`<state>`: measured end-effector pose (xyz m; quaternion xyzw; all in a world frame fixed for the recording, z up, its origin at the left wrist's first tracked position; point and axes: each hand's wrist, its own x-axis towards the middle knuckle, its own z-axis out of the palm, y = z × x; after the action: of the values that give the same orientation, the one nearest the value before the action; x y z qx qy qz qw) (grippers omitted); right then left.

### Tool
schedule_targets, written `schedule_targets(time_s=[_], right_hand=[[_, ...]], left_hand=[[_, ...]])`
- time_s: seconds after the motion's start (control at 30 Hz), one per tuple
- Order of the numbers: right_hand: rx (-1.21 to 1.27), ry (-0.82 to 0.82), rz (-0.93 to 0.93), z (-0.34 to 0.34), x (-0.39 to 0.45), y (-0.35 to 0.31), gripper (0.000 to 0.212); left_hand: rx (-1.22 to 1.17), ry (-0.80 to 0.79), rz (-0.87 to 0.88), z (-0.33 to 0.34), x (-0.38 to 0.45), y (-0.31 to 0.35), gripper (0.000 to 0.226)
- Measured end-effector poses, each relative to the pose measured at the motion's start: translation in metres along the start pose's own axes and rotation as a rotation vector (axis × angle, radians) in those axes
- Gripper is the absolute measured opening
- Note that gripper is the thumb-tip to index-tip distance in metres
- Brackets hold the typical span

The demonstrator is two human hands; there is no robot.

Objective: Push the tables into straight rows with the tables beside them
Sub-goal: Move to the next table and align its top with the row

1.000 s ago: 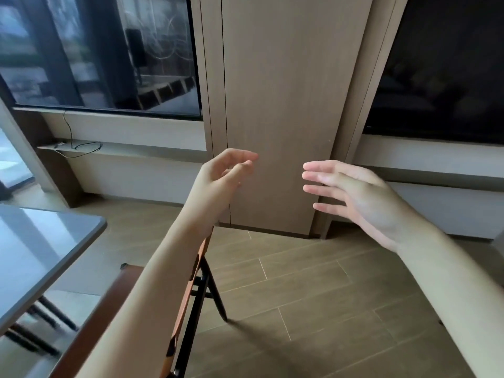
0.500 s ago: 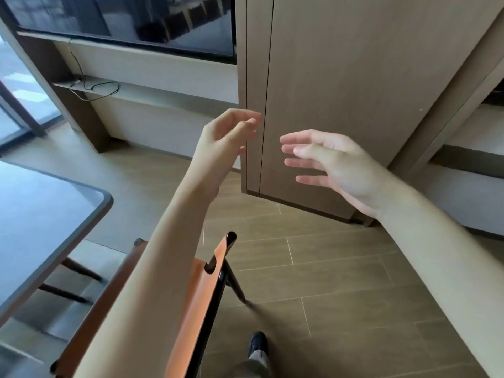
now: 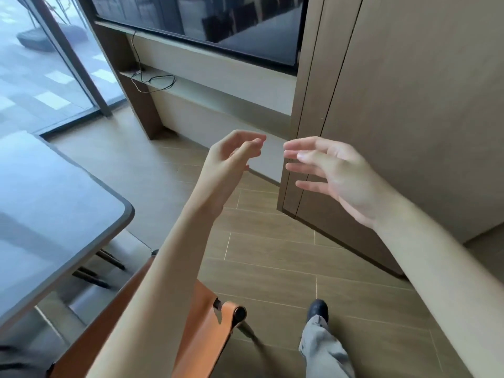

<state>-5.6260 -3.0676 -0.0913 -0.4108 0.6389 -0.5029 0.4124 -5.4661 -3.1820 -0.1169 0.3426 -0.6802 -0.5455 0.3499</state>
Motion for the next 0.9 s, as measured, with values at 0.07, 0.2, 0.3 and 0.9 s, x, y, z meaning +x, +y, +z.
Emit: schedule_targets(time_s=[0.07, 0.2, 0.3, 0.9], right_hand=[[0.005, -0.05, -0.006, -0.016, 0.036, 0.004, 0.023], [-0.035, -0.166, -0.022, -0.047, 0.106, 0.004, 0.024], [-0.039, -0.242, -0.001, -0.068, 0.157, 0.001, 0.024], [-0.005, -0.686, -0.01, 0.004, 0.384, -0.024, 0.023]], left_hand=[[-0.002, 0.051, -0.016, 0.008, 0.029, -0.006, 0.025], [-0.055, 0.146, -0.034, 0.029, 0.083, -0.012, 0.028], [-0.072, 0.222, -0.058, 0.046, 0.12, -0.011, 0.027], [0.054, 0.769, -0.196, -0.053, 0.24, -0.043, 0.022]])
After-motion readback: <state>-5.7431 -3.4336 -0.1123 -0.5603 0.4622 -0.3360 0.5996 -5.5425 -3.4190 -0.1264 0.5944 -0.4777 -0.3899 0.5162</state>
